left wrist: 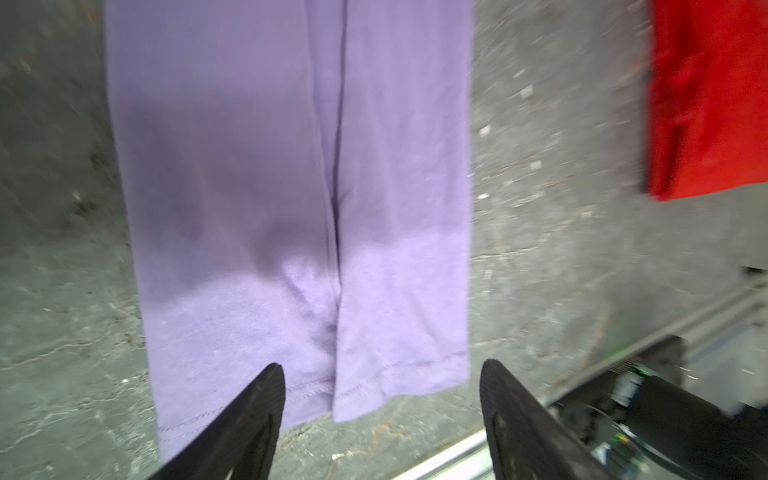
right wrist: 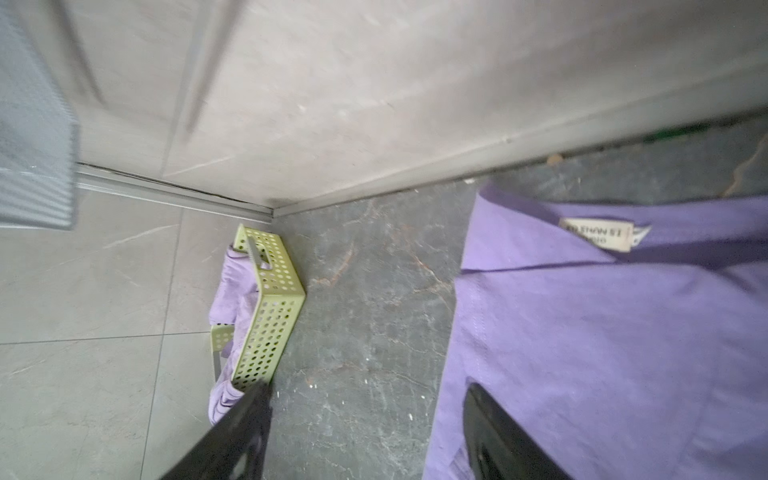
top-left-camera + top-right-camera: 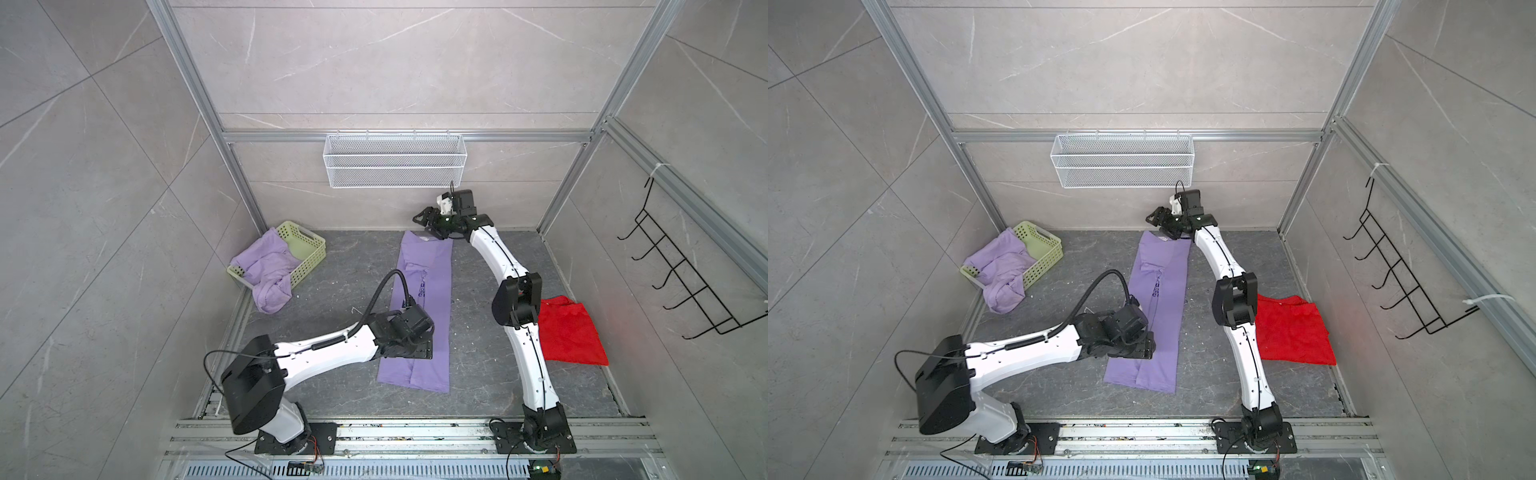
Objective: Fold and stack the t-shirts
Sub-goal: 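Pull the near end with the left gripper while the right gripper holds the far end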
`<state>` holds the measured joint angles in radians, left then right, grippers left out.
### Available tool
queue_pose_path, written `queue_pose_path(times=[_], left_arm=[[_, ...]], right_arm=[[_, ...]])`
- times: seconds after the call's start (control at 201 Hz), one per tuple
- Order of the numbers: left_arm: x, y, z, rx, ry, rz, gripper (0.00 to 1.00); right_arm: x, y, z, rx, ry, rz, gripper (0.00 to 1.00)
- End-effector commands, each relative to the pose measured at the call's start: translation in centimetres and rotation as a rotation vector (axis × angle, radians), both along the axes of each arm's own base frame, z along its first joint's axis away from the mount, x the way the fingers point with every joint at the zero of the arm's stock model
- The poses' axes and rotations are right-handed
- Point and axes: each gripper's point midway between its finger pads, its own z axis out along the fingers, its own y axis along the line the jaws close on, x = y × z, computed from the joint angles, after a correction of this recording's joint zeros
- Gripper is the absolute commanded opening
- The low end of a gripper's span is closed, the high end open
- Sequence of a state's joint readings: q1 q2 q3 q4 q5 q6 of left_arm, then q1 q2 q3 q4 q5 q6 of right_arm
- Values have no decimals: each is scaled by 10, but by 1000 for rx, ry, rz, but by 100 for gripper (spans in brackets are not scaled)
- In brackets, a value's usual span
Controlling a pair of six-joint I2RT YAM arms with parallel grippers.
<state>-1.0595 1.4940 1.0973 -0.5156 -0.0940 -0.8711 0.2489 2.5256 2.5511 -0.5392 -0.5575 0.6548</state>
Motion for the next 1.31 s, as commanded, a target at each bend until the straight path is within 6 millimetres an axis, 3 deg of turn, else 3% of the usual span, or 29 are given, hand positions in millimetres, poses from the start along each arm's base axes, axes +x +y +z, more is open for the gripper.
queue_pose_path(times=[0.0, 0.164, 0.264, 0.398, 0.637, 0.782, 0.981, 1.135, 1.305], left_arm=[[13, 16, 20, -43, -88, 7, 77], [18, 58, 10, -60, -37, 79, 76], [12, 69, 12, -56, -27, 68, 76], [-3, 81, -6, -22, 32, 65, 77], [-17, 70, -29, -76, 104, 28, 76], [-19, 55, -45, -65, 141, -7, 76], [-23, 27, -71, -54, 198, -37, 76], [-31, 23, -87, -21, 249, -36, 76], [-40, 21, -96, -45, 295, -30, 76]], right_arm=[[-23, -17, 47, -65, -52, 12, 74], [-53, -42, 13, -186, 66, -57, 73], [-62, -51, -14, -203, 136, -120, 73], [-80, -51, -50, -214, 197, -159, 73], [-83, -14, -100, -229, 206, -98, 72], [-79, -5, -126, -240, 248, -106, 71], [-72, 0, -148, -250, 278, -90, 71], [-65, 9, -167, -254, 308, -61, 71], [-57, 28, -171, -237, 303, -26, 71]])
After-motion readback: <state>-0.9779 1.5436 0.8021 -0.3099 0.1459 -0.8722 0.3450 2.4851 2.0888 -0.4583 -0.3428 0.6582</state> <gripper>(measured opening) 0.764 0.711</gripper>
